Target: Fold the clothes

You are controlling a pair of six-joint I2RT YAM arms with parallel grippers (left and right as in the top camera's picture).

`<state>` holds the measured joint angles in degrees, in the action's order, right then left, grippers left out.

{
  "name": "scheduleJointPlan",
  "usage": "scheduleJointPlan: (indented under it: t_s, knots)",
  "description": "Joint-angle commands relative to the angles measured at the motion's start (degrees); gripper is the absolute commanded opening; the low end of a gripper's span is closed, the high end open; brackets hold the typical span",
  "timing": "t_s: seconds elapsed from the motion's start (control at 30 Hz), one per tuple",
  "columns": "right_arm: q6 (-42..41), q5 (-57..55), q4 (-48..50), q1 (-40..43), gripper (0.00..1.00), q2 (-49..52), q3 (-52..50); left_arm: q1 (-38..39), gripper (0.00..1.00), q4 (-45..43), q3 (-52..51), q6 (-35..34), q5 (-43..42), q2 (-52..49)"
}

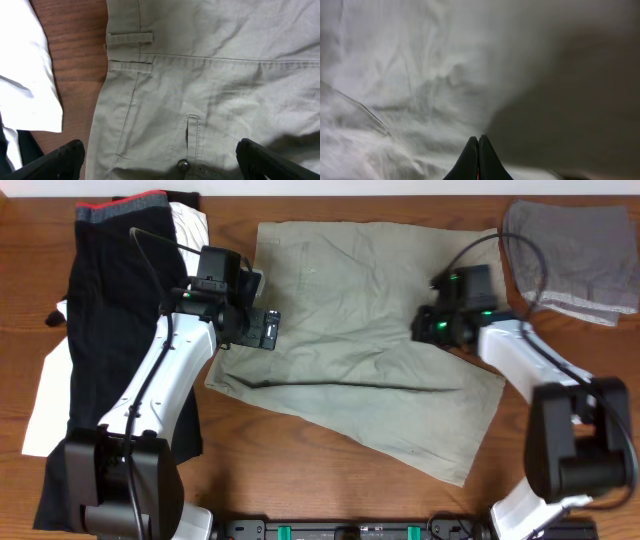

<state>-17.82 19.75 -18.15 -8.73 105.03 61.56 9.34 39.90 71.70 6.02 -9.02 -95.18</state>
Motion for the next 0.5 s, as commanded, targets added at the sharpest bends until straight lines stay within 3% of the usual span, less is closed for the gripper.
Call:
scheduleJointPlan:
  t_s: [0.0, 0.23, 0.47]
  knots:
    - [1.40, 1.73, 1.46, -2.93, 0.01, 3.82, 0.59, -0.04, 0.98, -0.20, -0.24, 0.35, 0.09, -0.37]
    - [1.62, 0.31, 2.75, -5.18, 0.01, 7.74, 0.59, -0.04, 0.98, -0.20, -0.24, 0.33, 0.87, -0.42]
    - [2.99, -8.39, 5.90, -4.35, 0.03, 13.40, 0.59, -0.04, 0.98, -0.20, -0.24, 0.35, 0.87, -0.98]
